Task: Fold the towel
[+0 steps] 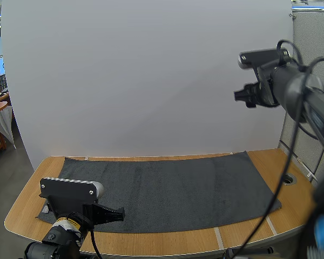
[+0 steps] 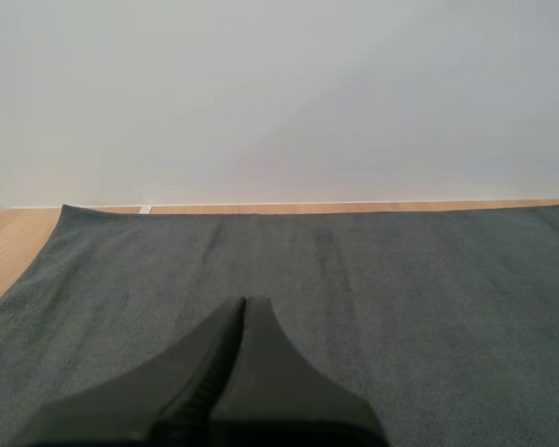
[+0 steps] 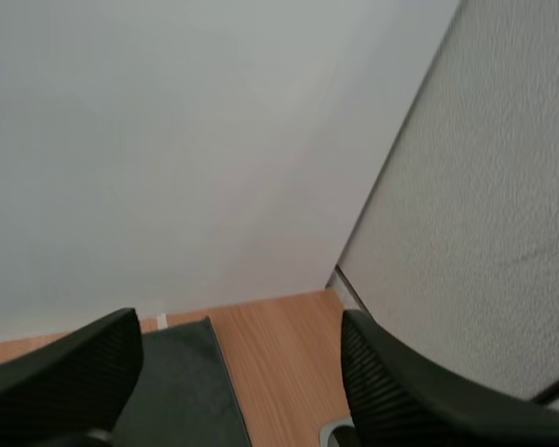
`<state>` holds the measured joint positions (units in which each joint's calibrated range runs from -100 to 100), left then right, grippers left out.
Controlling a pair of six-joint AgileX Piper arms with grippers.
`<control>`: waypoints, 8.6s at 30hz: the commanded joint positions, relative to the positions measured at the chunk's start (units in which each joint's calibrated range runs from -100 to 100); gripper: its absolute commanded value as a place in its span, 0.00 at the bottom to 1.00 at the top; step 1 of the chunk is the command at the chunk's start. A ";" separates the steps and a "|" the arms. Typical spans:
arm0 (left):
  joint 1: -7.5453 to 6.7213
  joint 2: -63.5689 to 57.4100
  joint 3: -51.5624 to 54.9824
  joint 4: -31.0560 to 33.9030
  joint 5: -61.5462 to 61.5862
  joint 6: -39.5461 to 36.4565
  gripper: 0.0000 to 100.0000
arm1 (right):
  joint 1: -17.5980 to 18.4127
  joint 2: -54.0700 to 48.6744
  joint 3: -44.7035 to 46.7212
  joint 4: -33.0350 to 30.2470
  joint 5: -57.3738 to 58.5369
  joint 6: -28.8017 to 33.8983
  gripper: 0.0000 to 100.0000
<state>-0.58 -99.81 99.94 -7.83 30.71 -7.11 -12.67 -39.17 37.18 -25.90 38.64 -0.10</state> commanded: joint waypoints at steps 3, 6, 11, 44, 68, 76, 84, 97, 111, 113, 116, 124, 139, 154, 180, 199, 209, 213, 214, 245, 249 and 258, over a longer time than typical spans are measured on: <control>-0.17 -0.19 0.06 -0.96 -1.34 -0.13 0.00 | -2.72 9.20 -0.27 0.74 -7.40 -2.66 1.00; -0.17 -0.19 0.06 -0.96 -1.34 -0.13 0.00 | -2.72 14.63 -0.57 0.74 -12.44 -4.80 1.00; -0.17 -0.19 0.06 -0.96 -1.34 -0.13 0.00 | -2.72 27.09 -7.60 0.74 -11.86 -5.61 1.00; -0.17 -0.19 0.06 -0.96 -1.34 -0.13 0.00 | -3.05 66.22 -36.37 31.37 -5.71 -34.44 1.00; -0.17 -0.19 0.06 -0.96 -1.34 -0.13 0.00 | -10.45 72.50 -51.25 63.44 24.44 -58.24 1.00; -0.17 -0.19 0.06 -0.96 -1.34 -0.13 0.00 | -11.03 76.02 -51.25 68.99 31.00 -64.08 1.00; -0.17 -0.19 0.06 -0.96 -1.34 -0.13 0.00 | -11.03 76.02 -51.25 73.03 31.42 -67.67 1.00; -0.17 -0.19 0.06 -0.96 -1.34 -0.13 0.00 | -10.18 76.16 -51.25 75.33 30.08 -69.52 1.00; -0.17 -0.19 0.06 -0.96 -1.34 -0.13 0.00 | -9.88 78.85 -51.25 75.33 30.24 -69.52 1.00; -0.17 -0.19 0.06 -0.96 -1.34 -0.13 0.00 | -9.71 79.24 -51.25 75.33 30.60 -69.52 1.00; -0.17 -0.19 0.06 -0.96 -1.34 -0.13 0.00 | -9.54 79.26 -51.25 75.33 32.89 -69.52 1.00; -0.17 -0.19 0.06 -0.96 -1.34 -0.13 0.00 | -9.33 79.26 -51.25 75.33 33.30 -69.52 1.00; -0.17 -0.19 0.06 -0.96 -1.34 -0.13 0.00 | -9.33 79.15 -51.25 75.33 29.90 -67.53 0.00; -0.17 -0.19 0.06 -0.96 -1.34 -0.13 0.00 | -8.61 70.36 -51.25 77.66 45.19 -66.95 0.00; -0.17 -0.19 0.06 -0.96 -1.34 -0.13 0.00 | 4.23 51.25 -45.51 75.81 59.77 -62.48 0.00; -0.17 -0.19 0.06 -0.96 -1.34 -0.13 0.00 | 17.05 46.17 -42.38 73.32 51.35 -56.86 0.00; -0.17 -0.19 0.06 -0.96 -1.34 -0.13 0.00 | 23.57 46.17 -42.38 68.86 38.71 -54.70 0.00; -0.17 -0.19 0.06 -0.96 -1.34 -0.13 0.00 | 26.07 46.85 -42.38 68.47 34.35 -54.70 0.00; -0.17 -0.19 0.06 -0.96 -1.34 -0.13 0.00 | 26.71 47.19 -42.38 68.47 33.60 -54.62 0.00; -0.17 -0.19 0.06 -0.96 -1.34 -0.13 0.00 | 38.06 62.46 -47.70 58.80 6.39 -48.40 0.00; -0.17 -0.19 0.06 -0.96 -1.34 -0.13 0.00 | 38.13 66.09 -53.36 56.01 9.94 -44.60 0.00; -0.17 -0.19 0.06 -0.96 -1.34 -0.13 0.00 | 39.44 73.07 -62.71 55.64 10.79 -44.29 0.00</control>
<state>-0.58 -99.81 99.94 -7.83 30.56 -7.11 25.93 31.27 -20.81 30.37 48.99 -44.96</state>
